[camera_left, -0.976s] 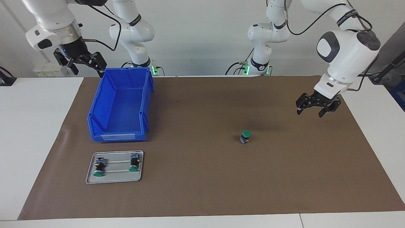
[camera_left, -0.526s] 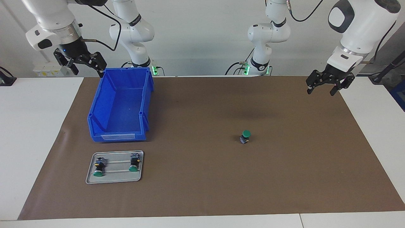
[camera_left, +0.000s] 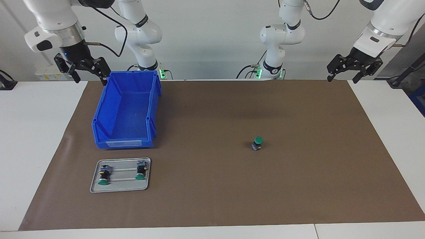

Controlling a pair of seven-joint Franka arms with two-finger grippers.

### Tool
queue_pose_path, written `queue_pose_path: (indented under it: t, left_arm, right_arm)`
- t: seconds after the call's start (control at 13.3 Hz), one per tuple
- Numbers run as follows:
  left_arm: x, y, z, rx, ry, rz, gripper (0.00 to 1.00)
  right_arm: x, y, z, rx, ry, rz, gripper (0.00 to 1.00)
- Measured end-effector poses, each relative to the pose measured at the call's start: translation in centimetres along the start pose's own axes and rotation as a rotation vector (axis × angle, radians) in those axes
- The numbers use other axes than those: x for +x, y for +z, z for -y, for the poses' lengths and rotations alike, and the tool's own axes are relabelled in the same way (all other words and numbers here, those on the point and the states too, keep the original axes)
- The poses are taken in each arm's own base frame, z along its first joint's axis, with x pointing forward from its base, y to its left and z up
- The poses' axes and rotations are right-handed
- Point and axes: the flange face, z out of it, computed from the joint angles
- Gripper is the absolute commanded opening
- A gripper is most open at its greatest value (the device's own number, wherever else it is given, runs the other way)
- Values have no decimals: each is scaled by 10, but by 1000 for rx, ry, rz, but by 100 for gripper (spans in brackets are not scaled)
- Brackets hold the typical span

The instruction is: Place and press button with both arms

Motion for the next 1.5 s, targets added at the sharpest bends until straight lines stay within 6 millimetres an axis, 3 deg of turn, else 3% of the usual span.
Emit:
queue_pose_path:
  t: [0.53, 0.68, 0.83, 1.05, 1.13, 1.28, 1.5]
  left_arm:
    - [-8, 24, -2, -6, -41, 21, 100]
    - [-10, 25, -3, -6, -44, 16, 100]
    - [-10, 26, -3, -6, -45, 12, 100]
    - [-10, 30, -3, -4, -45, -8, 100]
    - [-9, 30, -3, -3, -45, -15, 100]
    - [-5, 29, -4, 0, -36, -47, 100]
    - [-2, 27, -7, 4, -6, -72, 100]
  right_arm:
    - [0, 2, 7, 0, -7, 3, 100]
    - [2, 9, 33, 7, 10, 2, 100]
    - [9, 25, 88, 19, 37, -28, 100]
    - [16, 69, 194, 57, 84, -60, 100]
    - [15, 87, 233, 72, 98, -73, 96]
    - [8, 122, 305, 104, 99, -101, 91]
    - [-14, 161, 396, 171, 72, -151, 100]
